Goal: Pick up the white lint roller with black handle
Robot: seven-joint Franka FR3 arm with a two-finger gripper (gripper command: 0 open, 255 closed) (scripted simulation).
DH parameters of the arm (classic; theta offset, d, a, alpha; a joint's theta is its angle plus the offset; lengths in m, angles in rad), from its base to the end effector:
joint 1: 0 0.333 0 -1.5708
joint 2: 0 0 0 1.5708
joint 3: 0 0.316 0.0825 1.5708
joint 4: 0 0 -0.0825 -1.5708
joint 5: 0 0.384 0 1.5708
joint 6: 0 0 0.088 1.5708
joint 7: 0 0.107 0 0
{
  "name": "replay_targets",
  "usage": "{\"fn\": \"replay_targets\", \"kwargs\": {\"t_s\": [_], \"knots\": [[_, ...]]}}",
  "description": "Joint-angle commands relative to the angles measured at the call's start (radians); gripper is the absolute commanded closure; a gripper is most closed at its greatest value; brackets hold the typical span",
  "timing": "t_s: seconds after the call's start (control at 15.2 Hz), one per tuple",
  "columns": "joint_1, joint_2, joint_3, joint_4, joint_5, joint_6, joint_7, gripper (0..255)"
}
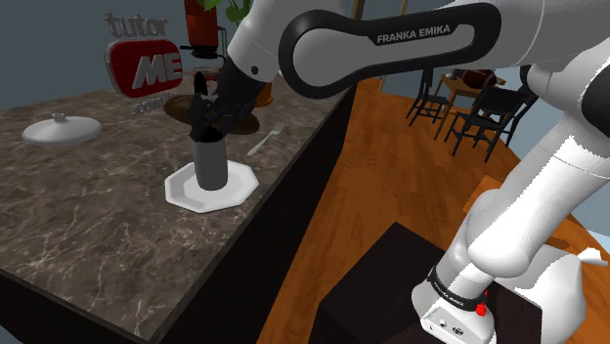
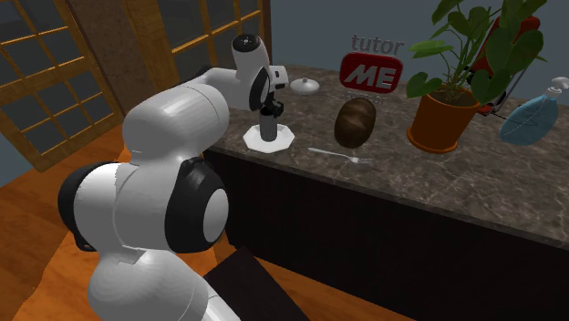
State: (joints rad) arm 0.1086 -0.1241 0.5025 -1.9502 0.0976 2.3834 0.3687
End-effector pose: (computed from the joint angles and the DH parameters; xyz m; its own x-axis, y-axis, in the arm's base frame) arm 0.4590 0.3389 0.5863 0.8745 0.1242 0.4688 0.2509 -0.9431 -0.2180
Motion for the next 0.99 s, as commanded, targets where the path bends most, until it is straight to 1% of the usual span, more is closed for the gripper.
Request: {"fn": "replay_targets", "kwargs": {"t_s": [0.0, 0.4, 0.92], "knots": [[0.000, 0.001, 0.000, -0.001, 0.000, 0.000, 0.000, 255], [0.000, -0.001, -0.001, -0.004, 0.002, 0.002, -0.002, 255], [-0.003, -0.002, -0.005, 0.102, -0.003, -0.105, 0.002, 255]]}}
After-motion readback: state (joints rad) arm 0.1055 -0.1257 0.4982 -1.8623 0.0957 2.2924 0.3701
